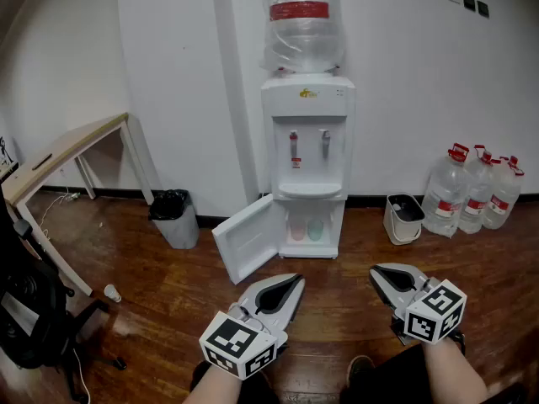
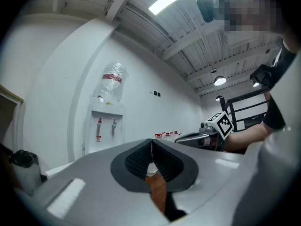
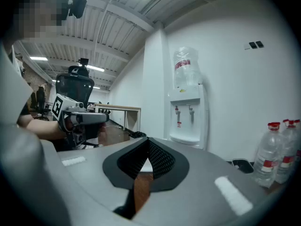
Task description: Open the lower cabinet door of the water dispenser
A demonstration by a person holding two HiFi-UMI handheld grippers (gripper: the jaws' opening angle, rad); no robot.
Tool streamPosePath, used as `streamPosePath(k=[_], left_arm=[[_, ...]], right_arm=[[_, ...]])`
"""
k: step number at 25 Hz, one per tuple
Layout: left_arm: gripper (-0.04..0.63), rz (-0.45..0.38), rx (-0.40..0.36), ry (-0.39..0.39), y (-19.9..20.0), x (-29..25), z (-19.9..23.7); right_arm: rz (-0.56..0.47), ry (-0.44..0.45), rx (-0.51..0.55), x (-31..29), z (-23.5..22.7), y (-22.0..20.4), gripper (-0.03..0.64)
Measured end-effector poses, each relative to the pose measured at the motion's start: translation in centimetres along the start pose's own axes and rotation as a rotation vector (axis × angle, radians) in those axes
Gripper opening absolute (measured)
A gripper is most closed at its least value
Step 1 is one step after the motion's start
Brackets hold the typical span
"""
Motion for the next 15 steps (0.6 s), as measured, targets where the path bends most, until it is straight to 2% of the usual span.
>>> streamPosePath(k=[6, 9, 13, 15], left_arm=[[0.006, -0.009, -0.033, -0.015, 1.0, 0.6, 0.2], [0.006, 0.023, -0.06, -0.014, 0.0, -0.1, 0.6], [0.006, 0.084, -0.101, -0.048, -3.0, -1.4, 1.9], [0.005, 0.105, -0.086, -0.05, -4.2, -1.7, 3.0]], right_arm=[[-0.008, 0.037, 0.051, -0.7, 2.5, -0.4, 0.002], [-0.005, 0.022, -0.003, -2.3, 0.9, -1.2, 0.002], [-0.043, 0.021, -0.065, -3.3, -0.5, 0.2, 0.002], [-0.063, 0.004, -0.089, -3.5, -1.1, 0.6, 0.002]])
Point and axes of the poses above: the fingertips, and each gripper's own axes: x backward along the fingers, z to its left, y out of its top, the point moved 6 cm from there along x, backward along the fingers, and after that the axes turned 12 degrees about -x, right-handed, at the moved point
